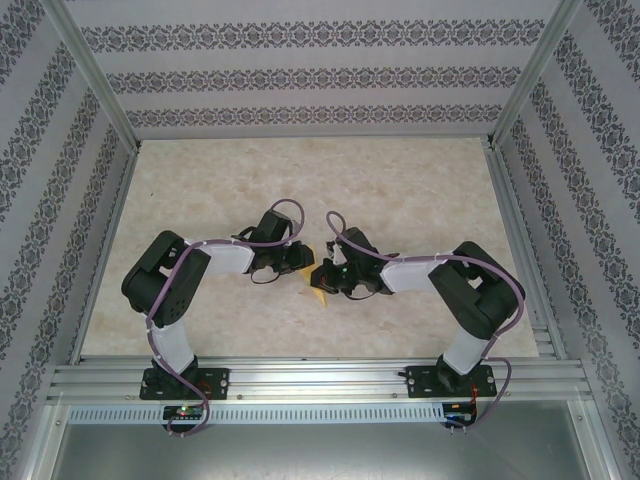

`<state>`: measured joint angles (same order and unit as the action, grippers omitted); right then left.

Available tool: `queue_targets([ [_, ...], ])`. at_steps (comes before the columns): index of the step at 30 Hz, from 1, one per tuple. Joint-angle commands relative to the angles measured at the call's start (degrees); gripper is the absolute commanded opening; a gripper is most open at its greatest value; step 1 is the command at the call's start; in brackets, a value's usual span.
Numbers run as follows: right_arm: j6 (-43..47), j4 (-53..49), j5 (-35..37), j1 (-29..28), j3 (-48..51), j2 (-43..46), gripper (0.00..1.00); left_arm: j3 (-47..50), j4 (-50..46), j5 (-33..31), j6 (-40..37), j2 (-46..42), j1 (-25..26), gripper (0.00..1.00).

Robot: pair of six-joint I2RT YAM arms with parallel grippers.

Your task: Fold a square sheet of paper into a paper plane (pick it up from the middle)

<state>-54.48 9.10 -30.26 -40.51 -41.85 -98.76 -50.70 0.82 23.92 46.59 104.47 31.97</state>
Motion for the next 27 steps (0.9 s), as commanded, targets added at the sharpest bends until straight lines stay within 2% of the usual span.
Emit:
queue_targets([
  [1,-2.4,3.0,2.1,-0.8,-2.5,-2.6,0.0,-0.3,-1.8,-1.6,-0.6,1.9,0.3,0.25],
  [6,-3.8,5.8,1.8,-0.7,-1.5,-7.8,0.01,-0.5,-2.5,-1.8,-0.8,1.8,0.3,0.25],
  [10,-4.6,8.4,0.4,-0.8,2.7,-7.9,0.02,-0.4,-3.3,-3.0,-0.6,1.8,0.3,0.25],
  [18,-2.1,3.4,-0.9,-2.4,6.8,-1.5,0.06,-0.4,-4.2,-4.0,-0.4,2.6,0.4,0.25],
  [27,-3.6,5.7,-0.3,-2.8,13.4,1.4,0.06,-1.3,-5.0,-3.7,-0.9,3.6,0.3,0.25],
])
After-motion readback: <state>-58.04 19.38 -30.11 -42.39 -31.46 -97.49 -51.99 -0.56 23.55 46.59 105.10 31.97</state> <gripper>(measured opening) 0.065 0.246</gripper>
